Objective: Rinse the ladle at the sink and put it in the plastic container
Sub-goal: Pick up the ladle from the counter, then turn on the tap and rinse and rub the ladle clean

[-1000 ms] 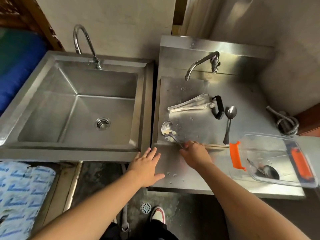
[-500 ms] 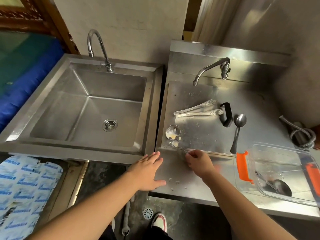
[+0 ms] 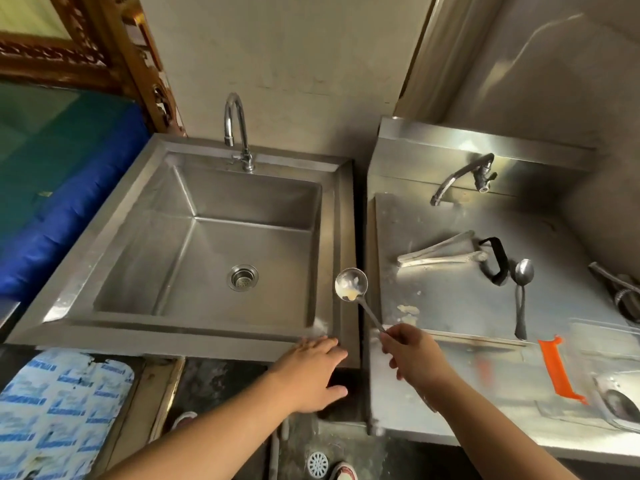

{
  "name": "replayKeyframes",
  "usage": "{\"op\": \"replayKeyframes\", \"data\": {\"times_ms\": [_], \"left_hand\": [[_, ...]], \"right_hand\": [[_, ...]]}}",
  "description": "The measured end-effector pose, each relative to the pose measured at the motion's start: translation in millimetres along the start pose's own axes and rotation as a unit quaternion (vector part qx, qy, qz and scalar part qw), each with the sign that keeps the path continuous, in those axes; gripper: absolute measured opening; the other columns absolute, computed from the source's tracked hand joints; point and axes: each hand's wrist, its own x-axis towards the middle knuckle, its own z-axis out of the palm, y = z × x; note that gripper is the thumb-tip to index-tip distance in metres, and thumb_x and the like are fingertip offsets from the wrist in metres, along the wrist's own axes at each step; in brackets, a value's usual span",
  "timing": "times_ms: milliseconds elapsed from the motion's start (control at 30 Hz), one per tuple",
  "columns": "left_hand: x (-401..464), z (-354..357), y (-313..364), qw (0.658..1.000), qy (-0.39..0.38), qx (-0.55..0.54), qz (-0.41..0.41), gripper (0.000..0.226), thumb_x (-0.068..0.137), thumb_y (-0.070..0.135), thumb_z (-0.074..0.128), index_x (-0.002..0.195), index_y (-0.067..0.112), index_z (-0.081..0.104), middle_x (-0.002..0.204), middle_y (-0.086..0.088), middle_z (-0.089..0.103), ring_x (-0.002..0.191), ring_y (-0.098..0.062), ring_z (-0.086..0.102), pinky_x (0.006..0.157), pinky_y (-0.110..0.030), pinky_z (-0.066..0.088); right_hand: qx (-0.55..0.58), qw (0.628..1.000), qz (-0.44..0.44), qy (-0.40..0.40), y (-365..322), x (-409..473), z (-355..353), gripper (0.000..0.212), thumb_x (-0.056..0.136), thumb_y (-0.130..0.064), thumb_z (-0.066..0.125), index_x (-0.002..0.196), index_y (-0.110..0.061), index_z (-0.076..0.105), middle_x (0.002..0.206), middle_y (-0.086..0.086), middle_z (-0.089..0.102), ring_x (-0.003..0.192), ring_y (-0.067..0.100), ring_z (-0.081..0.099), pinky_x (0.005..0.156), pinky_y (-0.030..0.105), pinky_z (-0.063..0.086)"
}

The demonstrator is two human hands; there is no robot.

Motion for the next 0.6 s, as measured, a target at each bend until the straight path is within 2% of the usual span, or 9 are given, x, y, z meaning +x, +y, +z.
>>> {"op": "replayKeyframes", "data": {"times_ms": [100,167,233,333,500,600], "left_hand": [[-25,-28,-48,0.999,0.037,0.013,0.009,0.061,0.093,0.056,0.051,0.143,0.022,0.048,0.147,-0.005,0.051,0.135,-0.029,0.048,0.118,-0.047,0.031],[-42,-48,-91,0.998,0.058,0.021,0.004,0.051,0.091,0.055,0.053,0.130,0.021,0.058,0.129,-0.003,0.060,0.121,-0.027,0.057,0.107,-0.043,0.043],[-59,-67,-136,0.997,0.069,0.023,-0.009,0.046,0.090,0.054,0.054,0.122,0.021,0.061,0.122,-0.001,0.061,0.114,-0.027,0.059,0.099,-0.041,0.048],[-82,-95,-205,0.996,0.088,0.018,-0.029,0.047,0.091,0.055,0.054,0.125,0.023,0.062,0.124,-0.001,0.063,0.114,-0.026,0.061,0.096,-0.041,0.050],[-101,-136,-291,0.991,0.114,-0.006,-0.074,0.044,0.092,0.052,0.056,0.125,0.024,0.063,0.128,-0.001,0.064,0.116,-0.025,0.060,0.095,-0.040,0.050],[-100,-159,-328,0.986,0.127,-0.029,-0.102,0.040,0.093,0.047,0.057,0.124,0.022,0.064,0.129,-0.001,0.064,0.118,-0.024,0.060,0.097,-0.039,0.050]], "right_hand": [[0.007,1.000,0.014,0.002,-31,-9,46,0.016,0.096,-0.020,0.062,0.092,-0.007,0.070,0.077,0.018,0.067,0.060,0.020,0.056,0.049,0.029,0.047],[0.014,1.000,0.022,0.005,-57,-12,83,0.015,0.096,-0.019,0.063,0.091,-0.007,0.070,0.071,0.010,0.065,0.056,0.018,0.055,0.047,0.029,0.046],[0.023,0.999,0.031,0.008,-82,-14,116,0.013,0.095,-0.016,0.063,0.090,-0.006,0.071,0.072,0.008,0.066,0.056,0.017,0.056,0.047,0.028,0.047],[0.044,0.998,0.047,0.002,-119,-14,160,0.015,0.093,-0.014,0.061,0.087,-0.003,0.071,0.076,0.008,0.068,0.056,0.017,0.057,0.048,0.026,0.049],[0.068,0.996,0.059,-0.008,-166,-7,213,0.015,0.091,-0.012,0.063,0.084,0.001,0.069,0.056,0.004,0.060,0.047,0.016,0.055,0.046,0.027,0.048],[0.113,0.991,0.074,-0.026,-190,5,237,0.016,0.094,-0.008,0.063,0.083,0.003,0.067,0.053,0.003,0.058,0.042,0.014,0.051,0.041,0.023,0.044]]}}
